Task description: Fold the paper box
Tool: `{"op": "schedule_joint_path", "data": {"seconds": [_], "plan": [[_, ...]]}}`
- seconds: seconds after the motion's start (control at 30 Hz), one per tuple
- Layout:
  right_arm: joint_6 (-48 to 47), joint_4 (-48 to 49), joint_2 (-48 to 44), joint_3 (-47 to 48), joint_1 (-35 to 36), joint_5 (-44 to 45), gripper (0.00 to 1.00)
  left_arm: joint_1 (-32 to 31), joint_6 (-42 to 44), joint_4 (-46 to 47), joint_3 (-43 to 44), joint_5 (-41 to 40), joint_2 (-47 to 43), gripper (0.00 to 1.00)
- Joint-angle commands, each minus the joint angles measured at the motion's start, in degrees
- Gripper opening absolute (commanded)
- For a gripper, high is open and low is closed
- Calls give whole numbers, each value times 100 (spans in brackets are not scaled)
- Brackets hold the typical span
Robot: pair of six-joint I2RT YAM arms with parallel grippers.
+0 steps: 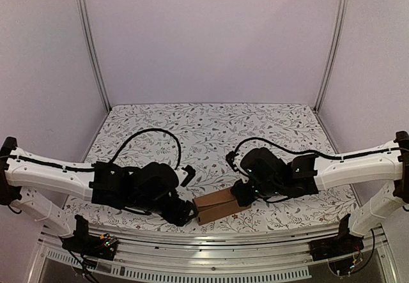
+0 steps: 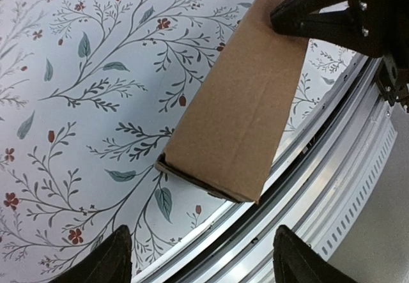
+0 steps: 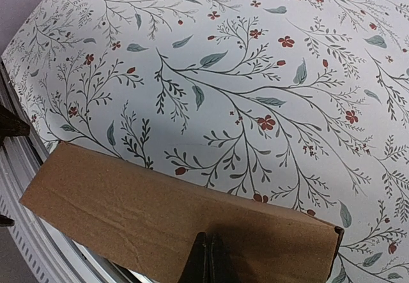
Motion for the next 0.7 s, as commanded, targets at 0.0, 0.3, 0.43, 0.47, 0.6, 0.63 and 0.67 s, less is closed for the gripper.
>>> {"op": "schedule_joint_path", "data": {"seconds": [0.0, 0.3, 0.43, 0.47, 0.6, 0.63, 0.67], "plan": [[-53, -584, 287, -187, 40, -138, 0, 170, 147, 397, -203, 301, -452, 75], [-76, -540, 301, -143, 47, -141, 0, 788, 113, 1283, -424, 779, -668, 40], [-69, -558, 258, -156, 53, -135, 0, 980, 157, 1800, -430, 1203, -438, 2], [-67, -561, 253, -158, 49, -128, 0, 994, 168, 1856, -420, 1270, -378, 0], [-54, -572, 223, -174, 53, -115, 0, 1005, 177, 2120, -457, 1441, -129, 0], [-51, -570, 215, -182, 48, -111, 0, 1005, 132, 2255, -506, 1537, -71, 0], [-45, -560, 221, -187, 52, -106, 0, 1005, 85, 2330, -566, 1668, 12, 0]]}}
